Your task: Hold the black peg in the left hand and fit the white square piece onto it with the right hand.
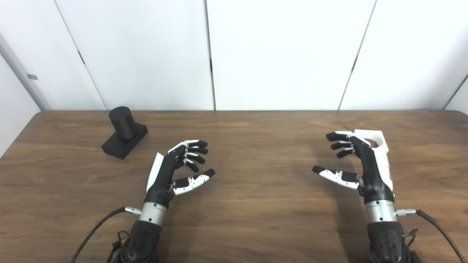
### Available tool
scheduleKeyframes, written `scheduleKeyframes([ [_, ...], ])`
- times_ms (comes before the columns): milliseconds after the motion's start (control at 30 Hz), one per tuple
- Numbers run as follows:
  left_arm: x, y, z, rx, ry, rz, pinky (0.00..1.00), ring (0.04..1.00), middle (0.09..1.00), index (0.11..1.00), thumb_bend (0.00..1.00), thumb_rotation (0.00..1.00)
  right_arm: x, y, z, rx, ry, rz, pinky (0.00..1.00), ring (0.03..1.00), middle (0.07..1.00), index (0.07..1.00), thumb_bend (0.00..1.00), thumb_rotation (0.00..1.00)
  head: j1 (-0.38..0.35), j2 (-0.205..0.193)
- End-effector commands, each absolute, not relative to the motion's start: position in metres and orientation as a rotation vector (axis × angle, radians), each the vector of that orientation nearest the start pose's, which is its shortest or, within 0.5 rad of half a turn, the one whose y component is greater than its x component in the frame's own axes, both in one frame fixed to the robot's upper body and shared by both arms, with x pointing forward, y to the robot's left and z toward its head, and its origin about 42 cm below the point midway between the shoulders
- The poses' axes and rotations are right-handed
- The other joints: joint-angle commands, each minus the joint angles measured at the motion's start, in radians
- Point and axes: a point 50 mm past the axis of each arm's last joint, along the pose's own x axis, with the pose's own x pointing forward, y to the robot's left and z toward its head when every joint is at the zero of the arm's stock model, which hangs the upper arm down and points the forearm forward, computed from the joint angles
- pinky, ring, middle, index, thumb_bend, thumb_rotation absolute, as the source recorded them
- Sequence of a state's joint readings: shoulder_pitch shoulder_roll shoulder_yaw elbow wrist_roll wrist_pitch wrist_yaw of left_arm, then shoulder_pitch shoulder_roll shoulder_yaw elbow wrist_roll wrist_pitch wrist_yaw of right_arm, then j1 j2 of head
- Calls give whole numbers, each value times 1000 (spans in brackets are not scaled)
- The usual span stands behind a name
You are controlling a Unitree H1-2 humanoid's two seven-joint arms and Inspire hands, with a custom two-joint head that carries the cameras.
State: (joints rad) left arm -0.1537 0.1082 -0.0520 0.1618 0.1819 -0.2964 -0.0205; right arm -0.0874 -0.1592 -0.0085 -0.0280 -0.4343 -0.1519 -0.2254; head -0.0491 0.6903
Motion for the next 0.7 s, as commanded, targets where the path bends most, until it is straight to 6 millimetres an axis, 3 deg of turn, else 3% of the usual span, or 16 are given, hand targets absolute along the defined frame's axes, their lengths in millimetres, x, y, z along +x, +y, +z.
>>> scheduleKeyframes([
  [0, 333, 216, 132, 283, -365, -133, 438, 571, 659, 680, 613, 0, 313, -261, 165, -552, -416, -186, 495, 605, 668, 638, 624, 0, 4, 0],
  [500, 333, 214, 131, 261, -360, -140, 447, 581, 665, 680, 623, 0, 313, -261, 165, -545, -415, -182, 484, 597, 660, 641, 627, 0, 18, -8],
  [667, 333, 206, 127, 300, -388, -144, 455, 573, 656, 675, 615, 0, 311, -268, 163, -550, -405, -179, 502, 609, 660, 641, 623, 0, 148, -43],
])
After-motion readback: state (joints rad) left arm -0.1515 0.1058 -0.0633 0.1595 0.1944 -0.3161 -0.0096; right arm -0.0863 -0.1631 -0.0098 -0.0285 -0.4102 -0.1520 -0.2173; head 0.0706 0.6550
